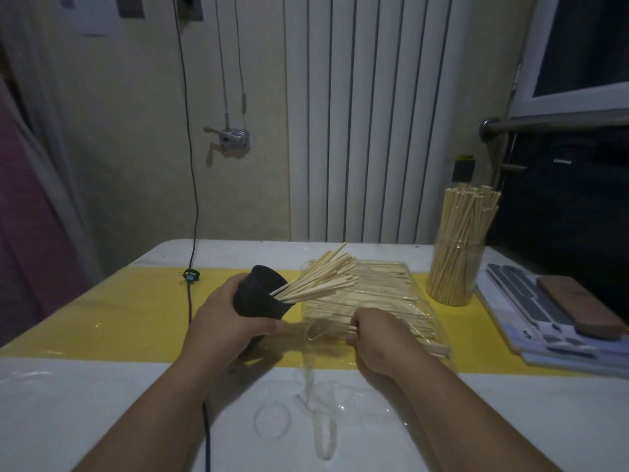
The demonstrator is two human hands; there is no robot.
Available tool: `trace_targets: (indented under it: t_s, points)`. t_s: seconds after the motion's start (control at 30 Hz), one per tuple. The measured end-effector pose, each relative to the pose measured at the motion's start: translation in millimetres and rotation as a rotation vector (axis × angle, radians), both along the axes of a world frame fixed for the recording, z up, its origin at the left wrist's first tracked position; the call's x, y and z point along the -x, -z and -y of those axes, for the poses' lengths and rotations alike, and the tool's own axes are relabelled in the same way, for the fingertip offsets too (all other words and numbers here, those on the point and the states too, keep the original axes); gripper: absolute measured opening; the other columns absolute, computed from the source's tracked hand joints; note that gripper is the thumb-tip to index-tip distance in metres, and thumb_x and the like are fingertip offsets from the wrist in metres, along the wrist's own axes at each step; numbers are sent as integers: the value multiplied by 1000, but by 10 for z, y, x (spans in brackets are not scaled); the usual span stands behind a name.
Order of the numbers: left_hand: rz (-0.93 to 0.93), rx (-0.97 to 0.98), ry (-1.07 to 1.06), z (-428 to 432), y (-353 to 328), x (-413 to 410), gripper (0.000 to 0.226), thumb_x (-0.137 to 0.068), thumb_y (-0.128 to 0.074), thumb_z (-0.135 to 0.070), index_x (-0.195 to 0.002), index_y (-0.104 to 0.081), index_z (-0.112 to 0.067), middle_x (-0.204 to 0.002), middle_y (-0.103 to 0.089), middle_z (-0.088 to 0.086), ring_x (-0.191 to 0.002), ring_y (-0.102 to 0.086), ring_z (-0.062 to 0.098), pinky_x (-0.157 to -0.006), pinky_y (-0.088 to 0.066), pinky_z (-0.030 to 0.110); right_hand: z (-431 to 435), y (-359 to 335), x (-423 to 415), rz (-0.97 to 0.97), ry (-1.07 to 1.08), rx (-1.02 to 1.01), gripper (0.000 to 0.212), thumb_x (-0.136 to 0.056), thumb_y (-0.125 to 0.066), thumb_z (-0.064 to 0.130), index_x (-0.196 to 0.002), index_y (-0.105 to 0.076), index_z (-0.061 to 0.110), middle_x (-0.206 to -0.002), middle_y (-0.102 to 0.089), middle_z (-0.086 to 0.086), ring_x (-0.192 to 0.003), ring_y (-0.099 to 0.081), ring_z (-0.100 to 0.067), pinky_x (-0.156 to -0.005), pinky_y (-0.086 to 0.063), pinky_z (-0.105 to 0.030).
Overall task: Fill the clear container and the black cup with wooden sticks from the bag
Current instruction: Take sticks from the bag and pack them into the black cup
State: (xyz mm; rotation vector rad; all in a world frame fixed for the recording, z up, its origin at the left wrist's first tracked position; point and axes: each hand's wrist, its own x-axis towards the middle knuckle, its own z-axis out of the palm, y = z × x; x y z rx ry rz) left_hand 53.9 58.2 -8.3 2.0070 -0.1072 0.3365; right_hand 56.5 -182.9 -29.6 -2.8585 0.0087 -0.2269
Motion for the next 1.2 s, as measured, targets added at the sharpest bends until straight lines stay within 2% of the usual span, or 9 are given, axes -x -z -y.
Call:
trace_targets:
  t_s: [0.17,0.33,0.5,0.67,0.77,0.87,1.0,1.1,1.2]
  points:
    - [-4,-1,0,1,-4,-1,75,-35,-82,-52,-106,-54,-53,-107,-66,-20,-99,-62,7,-82,-52,38,0,-6,14,-8,-20,-2,24,-95,-59,37,-116,-61,26,-120,-65,-3,-114,-58,-29,-89,-43,-31]
    - [-5,1,-2,-7,11,-11,84,-33,-80,-55,-113,-56,-49,-108,-66,-20,-99,-63,8,-81,-53,38,-32,-49,62,-19,-54,164,19,-98,-50,32,-107,-61,18,-117,-63,-7,-109,-59,-32,-83,-43,-33]
    - [1,12,3,-15,25,-28,85,-33,-81,-54,-113,-55,-50,-109,-65,-20,-100,-62,7,-80,-52,35,-72,-153,173,-21,-66,172,16,-93,-50,23,-107,-56,19,-114,-60,-5,-106,-60,-30,-72,-37,-31]
    - [6,21,10,-28,31,-42,76,-48,-93,-35,-112,-55,-48,-108,-65,-20,-98,-61,6,-75,-48,32,-88,-398,336,-46,-113,108,9,-87,-52,20,-95,-51,24,-107,-63,-4,-99,-61,-30,-71,-41,-30]
    - [11,29,12,-39,30,-33,71,-54,-95,-27,-108,-55,-49,-106,-65,-20,-97,-61,4,-73,-47,31,-98,-548,397,-57,-133,100,10,-89,-53,25,-99,-57,26,-111,-63,0,-102,-61,-28,-78,-47,-31]
    - [7,40,16,-27,9,-10,68,-45,-91,-36,-100,-54,-53,-103,-65,-22,-95,-61,2,-71,-47,29,-79,-639,455,23,-153,115,23,-91,-55,48,-83,-52,26,-95,-61,6,-95,-59,-24,-69,-40,-31]
    - [-5,61,23,-18,6,-10,68,-40,-88,-41,-98,-55,-53,-102,-66,-21,-94,-62,3,-71,-48,30,-45,-727,504,136,-177,116,45,-89,-56,55,-66,-39,20,-69,-47,5,-77,-49,-24,-56,-30,-33]
    - [-13,65,13,-10,-2,-5,68,-37,-84,-43,-98,-56,-52,-101,-66,-21,-93,-62,2,-73,-49,32,-19,-731,488,303,-175,145,42,-85,-48,51,-60,-33,21,-62,-43,3,-73,-50,-26,-56,-25,-35]
    - [-12,69,16,-2,-16,20,68,-41,-89,-38,-100,-57,-51,-100,-67,-20,-92,-63,3,-72,-49,31,-24,-704,454,629,-240,105,25,-74,-41,37,-58,-25,25,-53,-36,3,-58,-43,-27,-59,-21,-32]
